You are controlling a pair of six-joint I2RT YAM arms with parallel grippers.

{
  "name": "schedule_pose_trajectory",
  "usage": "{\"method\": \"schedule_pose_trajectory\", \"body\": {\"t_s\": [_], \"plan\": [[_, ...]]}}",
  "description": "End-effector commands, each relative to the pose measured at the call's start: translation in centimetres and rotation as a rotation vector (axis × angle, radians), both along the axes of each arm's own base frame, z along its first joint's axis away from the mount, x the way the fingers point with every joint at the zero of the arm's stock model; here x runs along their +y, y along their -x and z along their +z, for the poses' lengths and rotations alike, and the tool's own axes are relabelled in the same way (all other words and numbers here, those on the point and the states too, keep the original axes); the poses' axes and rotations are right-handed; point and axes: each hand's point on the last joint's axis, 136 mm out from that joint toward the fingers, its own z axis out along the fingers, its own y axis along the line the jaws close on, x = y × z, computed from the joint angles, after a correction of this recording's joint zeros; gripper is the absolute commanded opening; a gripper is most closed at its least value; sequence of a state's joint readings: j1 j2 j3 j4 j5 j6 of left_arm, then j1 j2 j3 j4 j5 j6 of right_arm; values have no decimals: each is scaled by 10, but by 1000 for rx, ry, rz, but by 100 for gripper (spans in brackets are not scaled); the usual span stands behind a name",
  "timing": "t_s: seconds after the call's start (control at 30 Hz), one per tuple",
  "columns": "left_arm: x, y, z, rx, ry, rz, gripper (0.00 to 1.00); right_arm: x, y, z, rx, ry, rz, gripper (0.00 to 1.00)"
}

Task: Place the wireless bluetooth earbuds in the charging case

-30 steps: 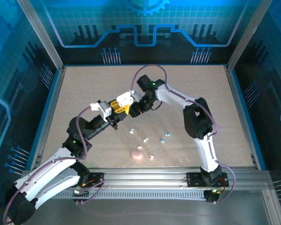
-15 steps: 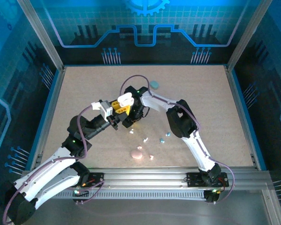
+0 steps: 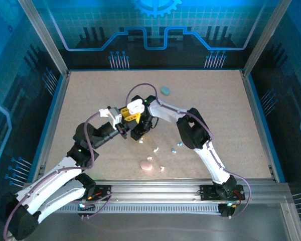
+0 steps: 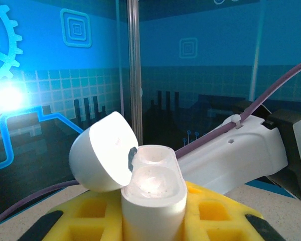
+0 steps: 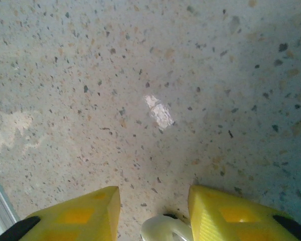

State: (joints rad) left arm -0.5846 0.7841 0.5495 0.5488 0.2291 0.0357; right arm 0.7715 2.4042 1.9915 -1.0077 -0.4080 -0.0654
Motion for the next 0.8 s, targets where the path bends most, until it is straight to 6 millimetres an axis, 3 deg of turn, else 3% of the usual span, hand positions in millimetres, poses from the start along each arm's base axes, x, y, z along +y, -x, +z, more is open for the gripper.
{"method": "schedule_pose_trajectory", "body": {"t_s": [0.0, 0.37, 0.77], "plan": [[-1, 7, 25, -55, 26, -26, 20, -14, 24, 3, 12, 79, 40, 41], [-2, 6, 23, -46, 27, -28, 21, -26, 28, 12, -26, 113, 47, 39], [-2, 6, 23, -40, 28, -26, 21, -18, 25, 7, -73, 135, 61, 39]]}}
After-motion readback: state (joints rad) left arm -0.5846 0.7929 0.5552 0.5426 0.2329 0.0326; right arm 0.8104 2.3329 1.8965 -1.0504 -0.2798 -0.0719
